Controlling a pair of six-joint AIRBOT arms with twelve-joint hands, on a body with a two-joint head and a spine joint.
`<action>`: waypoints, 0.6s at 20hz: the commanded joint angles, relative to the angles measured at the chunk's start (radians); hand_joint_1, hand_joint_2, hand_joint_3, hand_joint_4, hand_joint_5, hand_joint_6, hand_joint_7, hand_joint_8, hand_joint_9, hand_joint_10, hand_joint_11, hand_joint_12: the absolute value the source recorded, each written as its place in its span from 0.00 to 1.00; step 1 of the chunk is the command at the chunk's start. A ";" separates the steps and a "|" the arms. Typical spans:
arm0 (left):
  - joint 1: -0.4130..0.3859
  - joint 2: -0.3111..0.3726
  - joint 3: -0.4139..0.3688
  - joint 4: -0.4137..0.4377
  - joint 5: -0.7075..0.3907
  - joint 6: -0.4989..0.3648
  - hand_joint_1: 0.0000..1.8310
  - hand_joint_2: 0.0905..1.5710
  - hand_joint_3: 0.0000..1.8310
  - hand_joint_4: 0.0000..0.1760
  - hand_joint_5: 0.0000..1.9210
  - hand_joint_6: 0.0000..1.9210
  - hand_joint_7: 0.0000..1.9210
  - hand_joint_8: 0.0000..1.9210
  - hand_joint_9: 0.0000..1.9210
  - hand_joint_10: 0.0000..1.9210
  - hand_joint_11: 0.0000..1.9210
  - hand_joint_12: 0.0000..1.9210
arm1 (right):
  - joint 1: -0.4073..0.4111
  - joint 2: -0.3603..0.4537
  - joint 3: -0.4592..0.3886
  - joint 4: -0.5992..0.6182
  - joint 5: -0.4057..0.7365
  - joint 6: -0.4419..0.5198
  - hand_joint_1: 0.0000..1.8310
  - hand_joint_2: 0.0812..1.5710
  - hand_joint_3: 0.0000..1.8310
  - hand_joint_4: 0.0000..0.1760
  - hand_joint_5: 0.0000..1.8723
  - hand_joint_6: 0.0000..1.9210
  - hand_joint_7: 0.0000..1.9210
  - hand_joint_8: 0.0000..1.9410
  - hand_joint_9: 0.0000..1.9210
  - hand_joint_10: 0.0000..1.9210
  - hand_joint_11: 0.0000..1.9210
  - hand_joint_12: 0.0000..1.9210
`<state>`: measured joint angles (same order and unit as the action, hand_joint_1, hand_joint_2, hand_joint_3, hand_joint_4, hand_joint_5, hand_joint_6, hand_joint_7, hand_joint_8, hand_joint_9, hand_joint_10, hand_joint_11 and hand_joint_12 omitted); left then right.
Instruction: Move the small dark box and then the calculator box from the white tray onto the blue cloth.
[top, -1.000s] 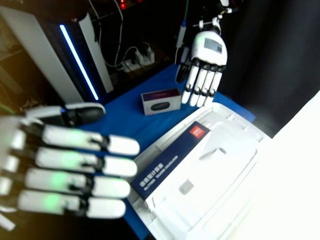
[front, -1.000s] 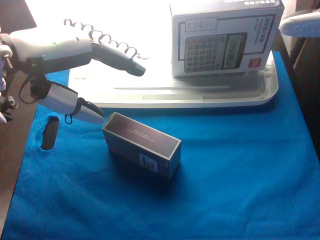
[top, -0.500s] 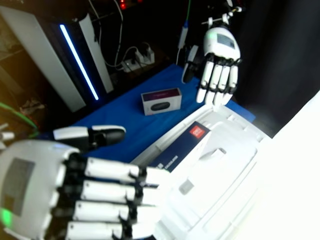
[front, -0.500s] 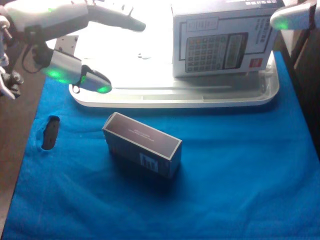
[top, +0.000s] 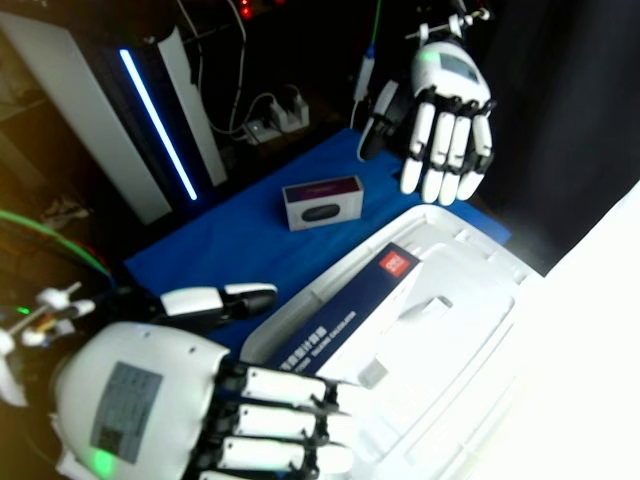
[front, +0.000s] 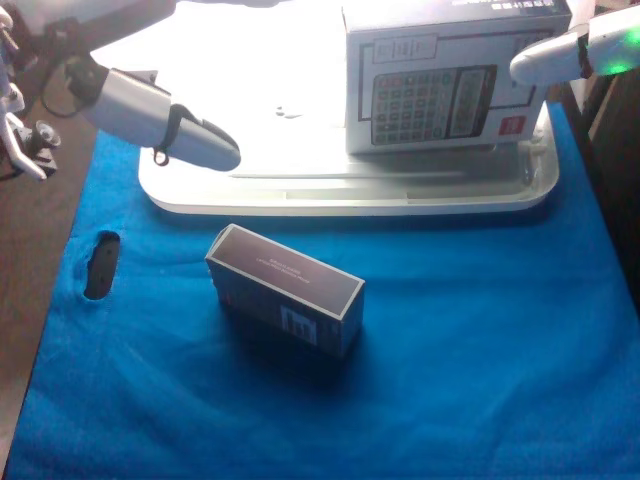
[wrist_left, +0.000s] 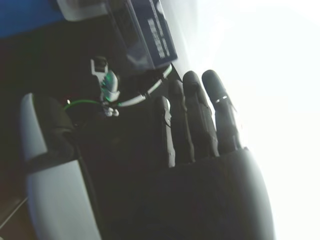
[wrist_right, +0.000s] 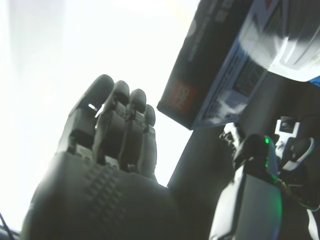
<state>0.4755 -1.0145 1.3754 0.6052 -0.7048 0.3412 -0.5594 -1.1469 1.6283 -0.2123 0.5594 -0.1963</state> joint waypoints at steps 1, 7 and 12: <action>-0.017 -0.003 0.005 -0.053 -0.108 -0.001 0.48 0.49 0.00 0.42 0.15 0.00 0.18 0.00 0.17 0.00 0.00 0.48 | 0.019 -0.001 0.008 0.035 0.094 0.007 0.47 0.46 0.00 0.00 0.23 0.00 0.30 0.00 0.28 0.00 0.15 0.43; -0.015 0.009 -0.009 -0.087 -0.156 0.004 0.49 0.49 0.00 0.50 0.16 0.01 0.19 0.00 0.17 0.00 0.00 0.42 | 0.019 -0.012 0.034 0.051 0.077 0.043 0.51 0.46 0.00 0.00 0.28 0.00 0.34 0.00 0.32 0.00 0.14 0.43; -0.008 0.029 -0.026 -0.140 -0.201 0.041 0.44 0.48 0.00 0.52 0.16 0.00 0.18 0.00 0.16 0.00 0.00 0.36 | 0.018 -0.038 0.048 0.051 0.077 0.048 0.54 0.47 0.00 0.00 0.35 0.00 0.39 0.00 0.39 0.01 0.24 0.36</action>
<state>0.4740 -0.9882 1.3483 0.5186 -0.7979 0.3824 -0.5594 -1.1870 1.6703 -0.1913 0.5316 -0.1562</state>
